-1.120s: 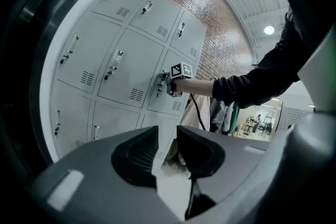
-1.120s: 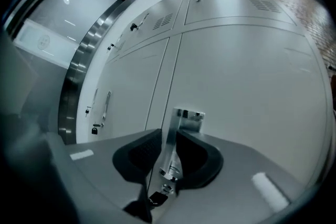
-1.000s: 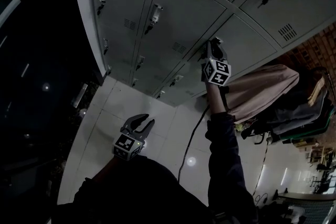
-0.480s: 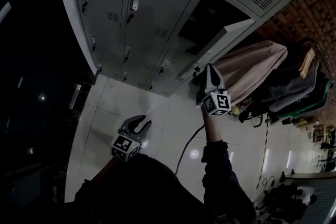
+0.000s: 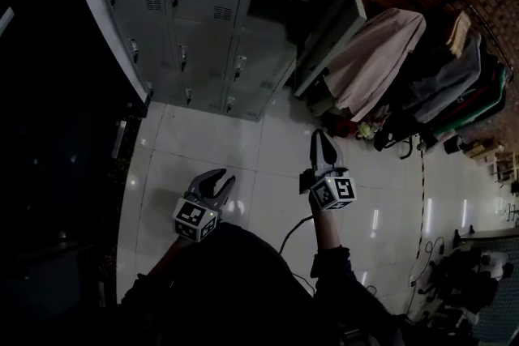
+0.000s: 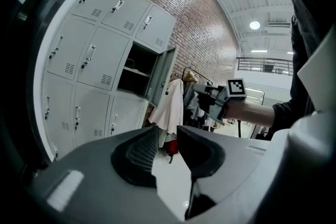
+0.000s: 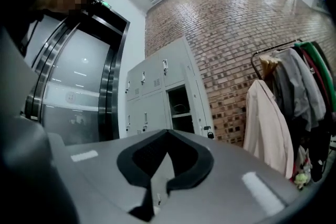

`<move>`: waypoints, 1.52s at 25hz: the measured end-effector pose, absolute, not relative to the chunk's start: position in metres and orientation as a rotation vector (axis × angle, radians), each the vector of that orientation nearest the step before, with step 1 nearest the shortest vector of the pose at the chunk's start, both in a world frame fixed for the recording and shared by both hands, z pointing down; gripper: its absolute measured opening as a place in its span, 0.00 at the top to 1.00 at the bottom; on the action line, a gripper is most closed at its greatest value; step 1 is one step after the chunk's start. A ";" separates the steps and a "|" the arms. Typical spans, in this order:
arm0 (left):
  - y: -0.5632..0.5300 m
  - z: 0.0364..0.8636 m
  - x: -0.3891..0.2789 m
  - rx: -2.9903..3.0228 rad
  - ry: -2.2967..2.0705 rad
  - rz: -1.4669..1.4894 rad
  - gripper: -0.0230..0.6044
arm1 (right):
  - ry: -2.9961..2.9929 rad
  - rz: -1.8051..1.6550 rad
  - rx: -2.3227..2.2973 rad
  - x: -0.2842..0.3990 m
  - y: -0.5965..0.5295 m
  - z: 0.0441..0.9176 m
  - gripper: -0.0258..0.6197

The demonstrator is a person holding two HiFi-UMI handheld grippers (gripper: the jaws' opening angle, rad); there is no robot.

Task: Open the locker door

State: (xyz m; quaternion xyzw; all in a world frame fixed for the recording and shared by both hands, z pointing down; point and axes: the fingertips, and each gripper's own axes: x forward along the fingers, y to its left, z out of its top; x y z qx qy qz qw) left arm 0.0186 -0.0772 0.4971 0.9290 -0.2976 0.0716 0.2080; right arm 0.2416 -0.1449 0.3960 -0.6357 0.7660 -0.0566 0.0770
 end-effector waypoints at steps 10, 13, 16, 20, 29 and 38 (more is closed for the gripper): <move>0.007 0.480 0.050 2.620 -0.731 0.200 0.76 | 2.275 -0.111 -2.119 0.305 0.032 0.356 0.96; 0.033 0.484 0.037 2.631 -0.698 0.230 0.76 | 2.197 -0.120 -2.212 0.298 0.092 0.357 0.96; 0.027 0.498 0.029 2.649 -0.674 0.210 0.76 | 2.185 -0.074 -2.239 0.274 0.110 0.357 0.96; 0.010 0.503 -0.003 2.702 -0.665 0.206 0.76 | 2.241 -0.060 -2.192 0.205 0.104 0.357 0.96; 0.032 0.519 -0.025 2.690 -0.698 0.252 0.76 | 2.336 -0.041 -2.100 0.157 0.110 0.372 0.96; 0.087 0.504 0.023 2.608 -0.913 0.216 0.76 | 2.416 -0.002 -1.934 0.224 0.145 0.362 0.96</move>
